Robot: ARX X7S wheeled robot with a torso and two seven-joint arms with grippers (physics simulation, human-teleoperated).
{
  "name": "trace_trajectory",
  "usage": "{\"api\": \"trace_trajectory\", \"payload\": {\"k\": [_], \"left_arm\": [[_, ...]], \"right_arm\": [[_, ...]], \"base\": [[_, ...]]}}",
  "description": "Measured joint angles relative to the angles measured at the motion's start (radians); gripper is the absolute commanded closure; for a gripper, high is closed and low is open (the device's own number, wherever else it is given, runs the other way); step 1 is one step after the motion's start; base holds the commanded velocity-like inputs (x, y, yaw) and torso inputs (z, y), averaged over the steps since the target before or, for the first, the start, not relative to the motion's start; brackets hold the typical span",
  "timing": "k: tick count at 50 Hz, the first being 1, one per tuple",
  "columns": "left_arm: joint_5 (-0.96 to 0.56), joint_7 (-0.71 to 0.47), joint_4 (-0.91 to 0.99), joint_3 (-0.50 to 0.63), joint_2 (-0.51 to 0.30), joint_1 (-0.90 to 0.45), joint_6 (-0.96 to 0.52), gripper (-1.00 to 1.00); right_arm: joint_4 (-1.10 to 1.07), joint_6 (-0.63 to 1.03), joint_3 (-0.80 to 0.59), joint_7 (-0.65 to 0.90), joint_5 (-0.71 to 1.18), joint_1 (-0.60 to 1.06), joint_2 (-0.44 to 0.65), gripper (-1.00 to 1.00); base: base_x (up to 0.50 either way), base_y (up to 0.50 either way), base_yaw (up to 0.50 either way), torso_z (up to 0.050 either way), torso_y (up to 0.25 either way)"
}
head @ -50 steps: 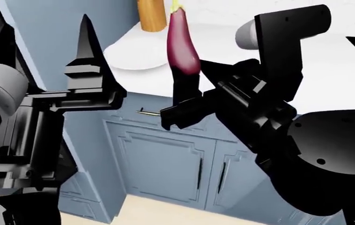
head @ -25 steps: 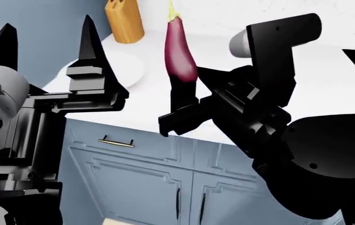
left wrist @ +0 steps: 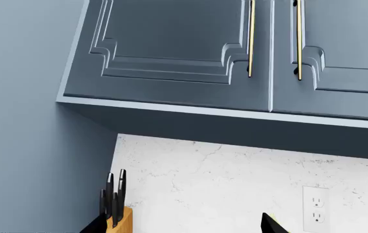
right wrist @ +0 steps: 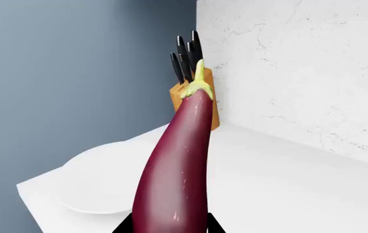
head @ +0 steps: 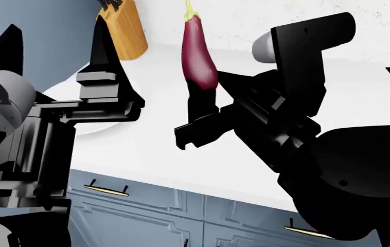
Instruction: Pick the eggplant from the top rack in the oven and place it on the plate on the counter.
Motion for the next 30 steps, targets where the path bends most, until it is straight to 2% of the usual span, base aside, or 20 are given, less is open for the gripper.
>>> {"api": "trace_trajectory", "payload": {"k": [25, 30], "left_arm": [[0.002, -0.011, 0.005, 0.013, -0.007, -0.002, 0.011, -1.00], [0.002, -0.013, 0.004, 0.012, -0.011, -0.001, 0.014, -1.00]], "right_arm": [[-0.010, -0.006, -0.015, -0.008, -0.004, -0.005, 0.007, 1.00], [-0.011, -0.012, -0.016, -0.007, 0.001, -0.006, 0.004, 1.00]], "base": [[-0.09, 0.49, 0.00, 0.000, 0.000], [0.00, 0.00, 0.00, 0.000, 0.002]]}}
